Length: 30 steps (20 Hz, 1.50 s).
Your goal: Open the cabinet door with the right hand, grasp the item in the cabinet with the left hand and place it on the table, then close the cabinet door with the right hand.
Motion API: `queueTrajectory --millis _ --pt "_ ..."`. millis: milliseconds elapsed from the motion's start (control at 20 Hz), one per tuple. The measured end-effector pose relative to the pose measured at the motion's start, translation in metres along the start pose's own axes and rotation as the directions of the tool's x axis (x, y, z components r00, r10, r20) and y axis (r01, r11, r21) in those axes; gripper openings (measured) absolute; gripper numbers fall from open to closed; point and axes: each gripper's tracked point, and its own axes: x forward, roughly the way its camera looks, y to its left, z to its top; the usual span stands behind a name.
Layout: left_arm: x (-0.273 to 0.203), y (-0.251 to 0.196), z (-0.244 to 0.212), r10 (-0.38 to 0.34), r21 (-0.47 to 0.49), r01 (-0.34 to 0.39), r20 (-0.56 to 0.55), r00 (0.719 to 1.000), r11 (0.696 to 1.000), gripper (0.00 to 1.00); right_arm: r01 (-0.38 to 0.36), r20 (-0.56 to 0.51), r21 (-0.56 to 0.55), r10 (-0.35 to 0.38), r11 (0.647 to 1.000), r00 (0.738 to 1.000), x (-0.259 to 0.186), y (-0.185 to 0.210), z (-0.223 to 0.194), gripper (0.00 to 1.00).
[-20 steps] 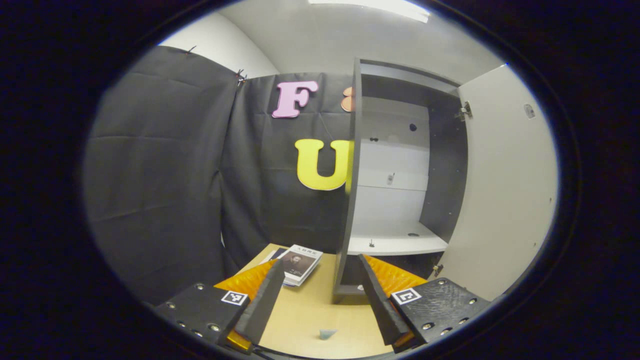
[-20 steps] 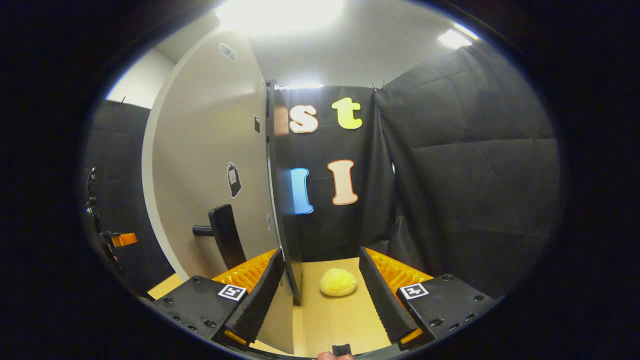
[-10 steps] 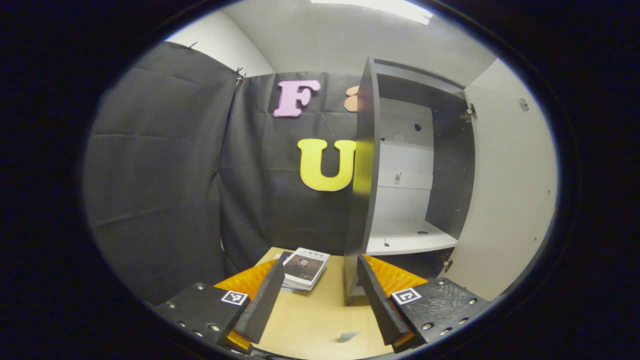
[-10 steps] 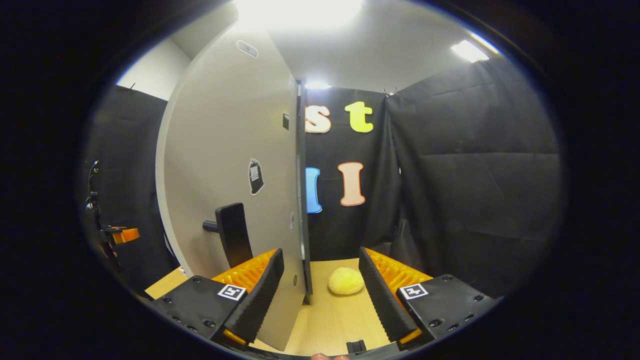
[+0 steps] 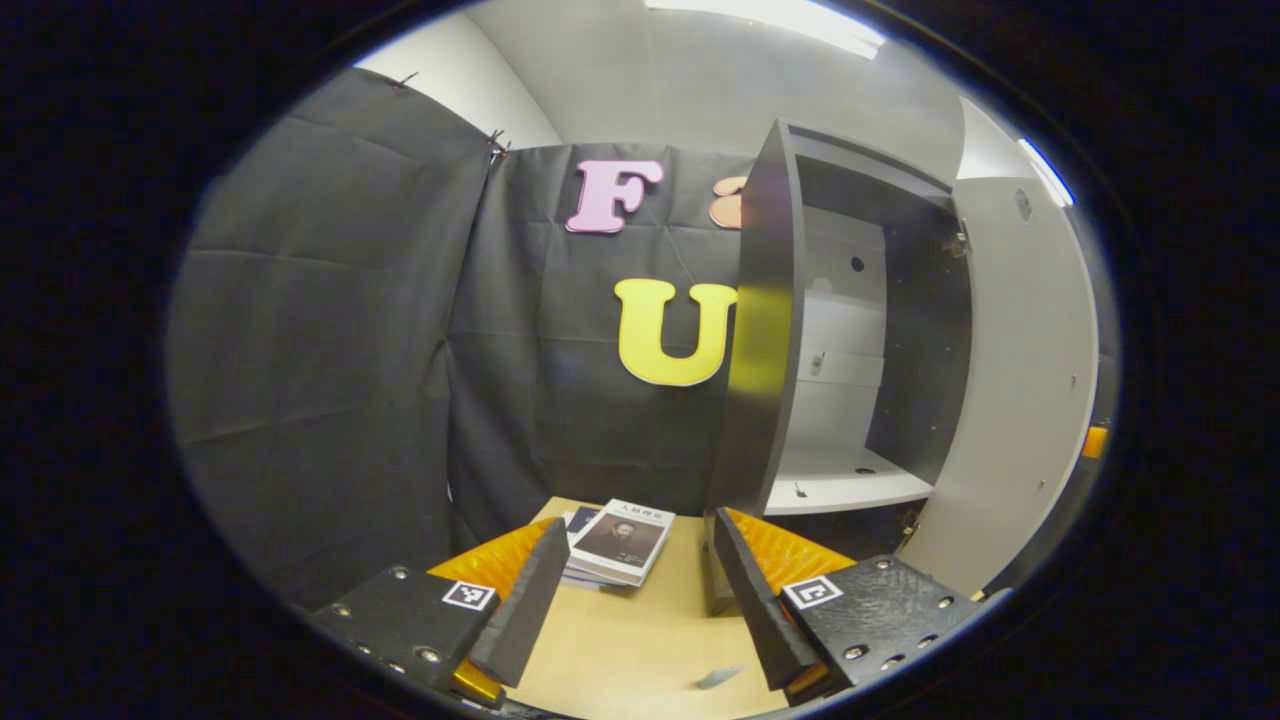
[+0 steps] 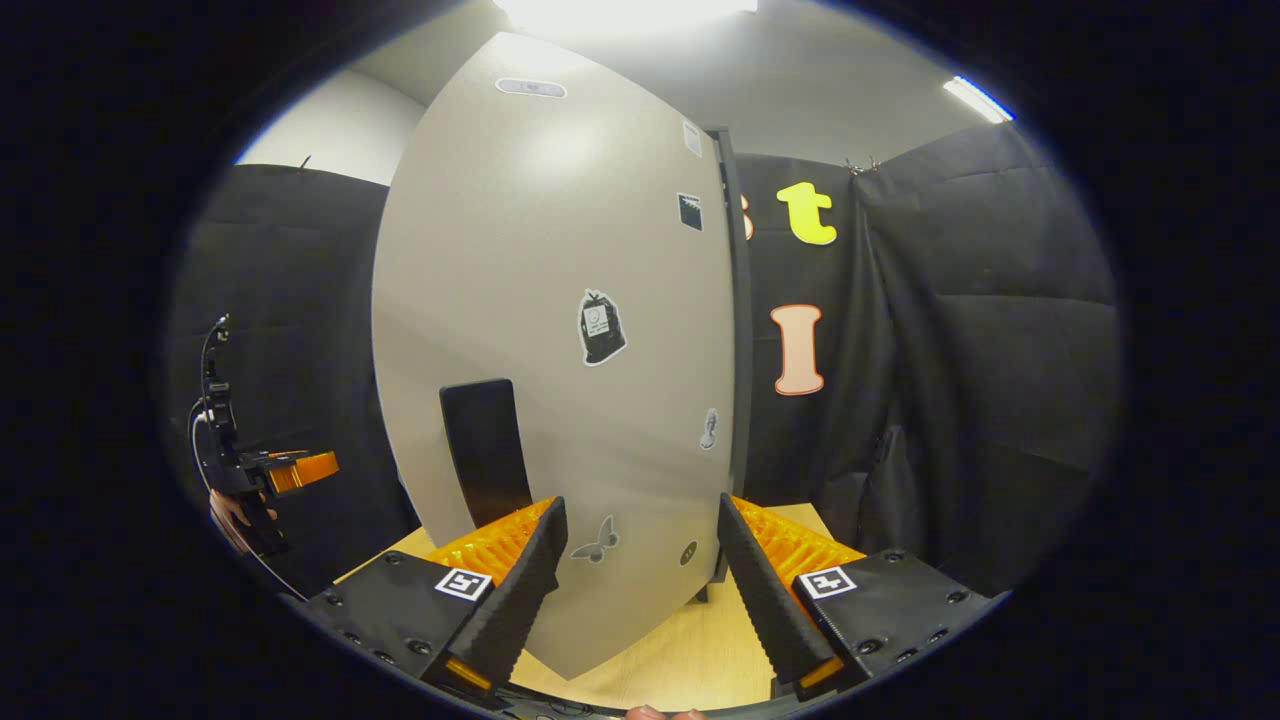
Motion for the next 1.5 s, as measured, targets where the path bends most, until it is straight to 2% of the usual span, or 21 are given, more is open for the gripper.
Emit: queueTrajectory --millis 50,100,350,550,750,950,1000,1050,1250,1500 --pt "0.002 0.006 -0.001 0.002 0.007 -0.002 -0.001 1.0 1.0 0.89 -0.021 0.008 0.003 0.021 1.0 1.0 0.008 0.025 -0.004 0.92" --pt "0.004 0.011 -0.002 0.003 0.012 -0.003 -0.003 1.0 1.0 0.88 -0.039 0.011 0.013 0.038 0.999 0.999 0.019 0.03 -0.008 0.96" --pt "0.01 0.019 -0.002 -0.018 0.024 0.018 -0.018 1.0 1.0 0.88 -0.164 -0.001 0.054 0.164 0.985 0.986 0.061 0.1 -0.015 0.93" --pt "0.011 0.009 0.001 -0.042 0.035 0.043 -0.01 0.999 0.998 0.89 -0.154 -0.007 0.053 0.155 0.987 0.988 0.075 0.109 -0.012 0.92" --pt "0.003 -0.017 0.017 -0.084 0.021 0.083 0.037 0.996 0.996 0.89 -0.117 0.035 0.069 0.115 0.991 0.993 0.078 0.089 0.013 0.92" --pt "0.0 -0.051 0.028 -0.11 0.067 0.107 0.046 0.993 0.992 0.88 -0.093 0.082 0.063 0.088 0.994 0.993 0.063 0.067 0.032 0.92" --pt "-0.002 -0.061 0.029 -0.114 0.074 0.11 0.045 0.992 0.991 0.89 -0.087 0.087 0.06 0.081 0.994 0.993 0.059 0.06 0.033 0.96" --pt "-0.005 -0.072 0.031 -0.117 0.076 0.113 0.045 0.992 0.991 0.88 -0.076 0.084 0.06 0.071 0.995 0.994 0.054 0.05 0.033 0.92" --pt "-0.017 -0.121 0.036 -0.158 0.062 0.154 0.05 0.986 0.986 0.89 -0.064 0.099 0.083 0.055 0.994 0.994 0.038 0.016 0.036 0.96" --pt "-0.034 -0.176 0.047 -0.183 0.141 0.171 0.079 0.98 0.975 0.88 -0.057 0.115 0.108 0.044 0.993 0.992 0.015 -0.024 0.032 0.96"
